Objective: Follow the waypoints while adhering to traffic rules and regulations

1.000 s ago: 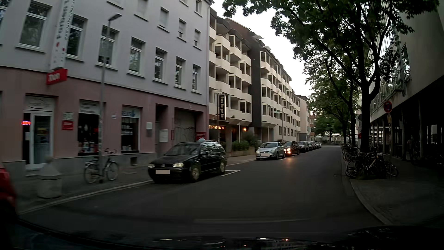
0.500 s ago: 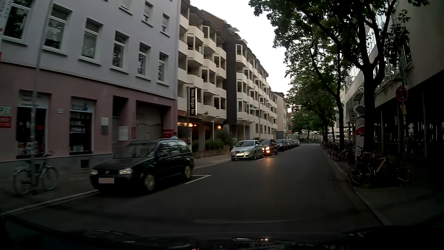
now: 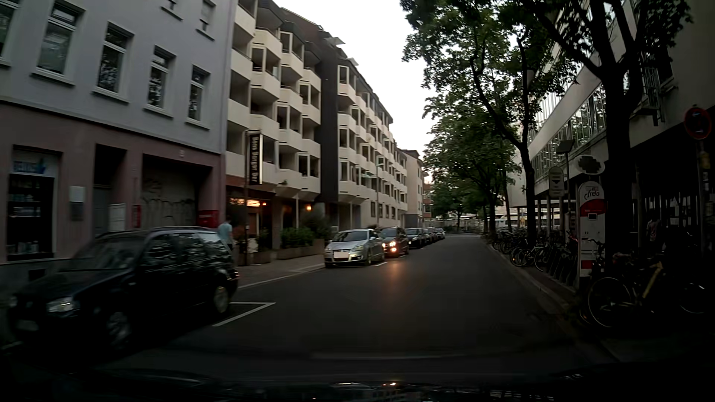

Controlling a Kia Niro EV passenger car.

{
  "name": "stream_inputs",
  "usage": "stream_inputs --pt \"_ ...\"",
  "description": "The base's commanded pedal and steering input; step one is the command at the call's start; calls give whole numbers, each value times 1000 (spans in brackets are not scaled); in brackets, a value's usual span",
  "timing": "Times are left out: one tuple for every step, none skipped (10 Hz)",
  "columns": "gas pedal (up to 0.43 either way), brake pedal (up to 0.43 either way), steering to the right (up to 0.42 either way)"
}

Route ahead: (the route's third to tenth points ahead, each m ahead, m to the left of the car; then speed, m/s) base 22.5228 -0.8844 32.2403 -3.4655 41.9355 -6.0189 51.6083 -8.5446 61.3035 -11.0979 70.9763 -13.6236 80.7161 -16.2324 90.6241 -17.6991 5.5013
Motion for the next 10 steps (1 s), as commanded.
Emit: stream_inputs --pt "98 0 143" --pt "98 0 134" --pt "98 0 125" --pt "98 0 120" --pt "98 0 118" --pt "98 0 116" --pt "98 0 113" --pt "98 0 106" --pt "98 0 94" --pt "98 0 83"
